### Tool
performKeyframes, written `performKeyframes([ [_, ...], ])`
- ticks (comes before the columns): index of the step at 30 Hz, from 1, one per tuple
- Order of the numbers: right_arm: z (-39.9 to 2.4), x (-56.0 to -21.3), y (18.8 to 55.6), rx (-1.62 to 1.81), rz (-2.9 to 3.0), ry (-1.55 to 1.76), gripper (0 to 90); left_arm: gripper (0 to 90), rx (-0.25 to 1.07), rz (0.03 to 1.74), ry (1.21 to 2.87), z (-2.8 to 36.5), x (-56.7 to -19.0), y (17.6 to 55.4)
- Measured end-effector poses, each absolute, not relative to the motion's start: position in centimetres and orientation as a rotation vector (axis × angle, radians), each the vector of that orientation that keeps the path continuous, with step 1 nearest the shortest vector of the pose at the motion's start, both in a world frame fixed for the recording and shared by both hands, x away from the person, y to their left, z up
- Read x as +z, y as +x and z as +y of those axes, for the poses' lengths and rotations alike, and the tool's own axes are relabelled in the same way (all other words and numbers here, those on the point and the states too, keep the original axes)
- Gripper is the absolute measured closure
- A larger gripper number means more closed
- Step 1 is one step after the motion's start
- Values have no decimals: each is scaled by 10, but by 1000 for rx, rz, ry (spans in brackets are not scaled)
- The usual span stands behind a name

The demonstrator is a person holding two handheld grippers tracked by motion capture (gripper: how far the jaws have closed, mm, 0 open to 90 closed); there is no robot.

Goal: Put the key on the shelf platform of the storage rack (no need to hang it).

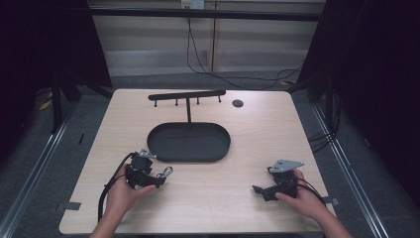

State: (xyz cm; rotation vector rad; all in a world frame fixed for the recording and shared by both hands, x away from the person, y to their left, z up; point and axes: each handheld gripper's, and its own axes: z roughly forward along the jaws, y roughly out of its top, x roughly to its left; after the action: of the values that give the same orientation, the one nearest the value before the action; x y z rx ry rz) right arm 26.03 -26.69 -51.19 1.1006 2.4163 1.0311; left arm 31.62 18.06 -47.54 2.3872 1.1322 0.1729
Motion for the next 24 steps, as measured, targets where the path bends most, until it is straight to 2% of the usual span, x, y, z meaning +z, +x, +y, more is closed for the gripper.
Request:
performKeyframes([
  [5,-267,-512,260,1031,2416,1101,70,363,157,1134,2419,175,-475,322],
  [16,-267,-512,260,1031,2416,1101,70,487,143,1185,2472,161,-474,334],
  [20,-267,-512,260,1031,2417,1100,71,568,163,1144,2543,151,-472,333],
  [21,-267,-512,260,1031,2417,1100,70,633,143,1140,2550,149,-471,333],
  [24,-267,-512,260,1031,2417,1100,70,712,117,1133,2590,144,-469,335],
])
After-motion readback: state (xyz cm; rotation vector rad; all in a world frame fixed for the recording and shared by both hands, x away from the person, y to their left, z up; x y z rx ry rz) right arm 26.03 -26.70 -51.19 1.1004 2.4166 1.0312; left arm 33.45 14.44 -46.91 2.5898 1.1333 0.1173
